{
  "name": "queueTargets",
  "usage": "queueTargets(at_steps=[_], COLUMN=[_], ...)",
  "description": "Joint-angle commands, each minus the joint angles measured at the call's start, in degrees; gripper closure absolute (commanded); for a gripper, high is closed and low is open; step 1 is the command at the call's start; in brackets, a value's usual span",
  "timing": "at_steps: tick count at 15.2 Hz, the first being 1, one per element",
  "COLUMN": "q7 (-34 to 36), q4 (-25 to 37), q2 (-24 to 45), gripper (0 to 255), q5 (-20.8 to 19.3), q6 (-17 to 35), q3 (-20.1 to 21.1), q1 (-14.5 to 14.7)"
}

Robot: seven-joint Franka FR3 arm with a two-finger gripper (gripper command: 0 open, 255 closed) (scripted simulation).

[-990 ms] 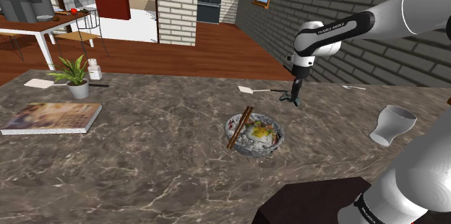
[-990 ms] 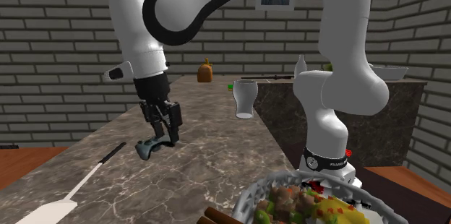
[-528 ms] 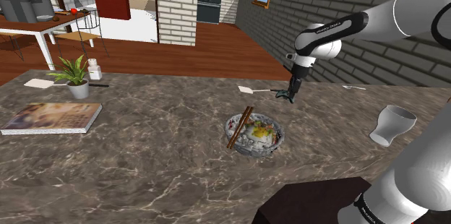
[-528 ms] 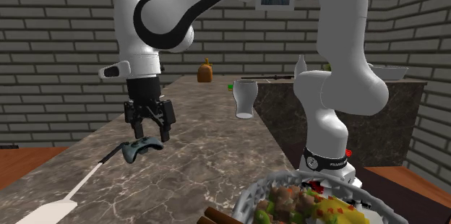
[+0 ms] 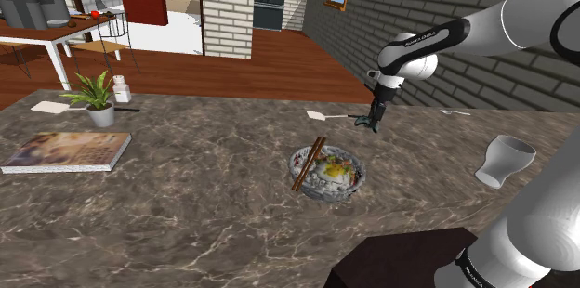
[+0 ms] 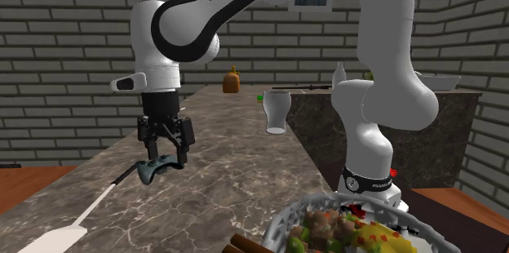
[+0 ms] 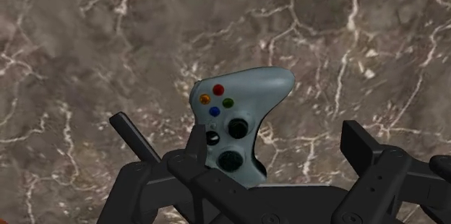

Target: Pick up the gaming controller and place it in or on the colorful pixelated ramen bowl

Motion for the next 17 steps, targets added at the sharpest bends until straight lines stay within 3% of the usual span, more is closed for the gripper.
queueTargets(at_steps=[1, 3, 4, 12, 13, 17], q7=[-0.09, -0.09, -0.06, 0.47, -0.09, 0.77], q4=[-0.91, -0.91, -1.28, -4.15, -0.91, 0.43], q2=[0.94, 0.94, 0.37, -0.82, 0.94, -0.77], gripper=[0, 0, 255, 255, 255, 255], q5=[0.18, 0.18, -0.08, -0.32, 0.18, -0.76], q6=[-0.45, -0.45, -0.59, 1.24, -0.45, -3.33], q3=[0.19, 0.17, 0.09, 0.36, 0.13, 0.04], q1=[0.17, 0.19, 0.14, 0.47, 0.23, 0.32])
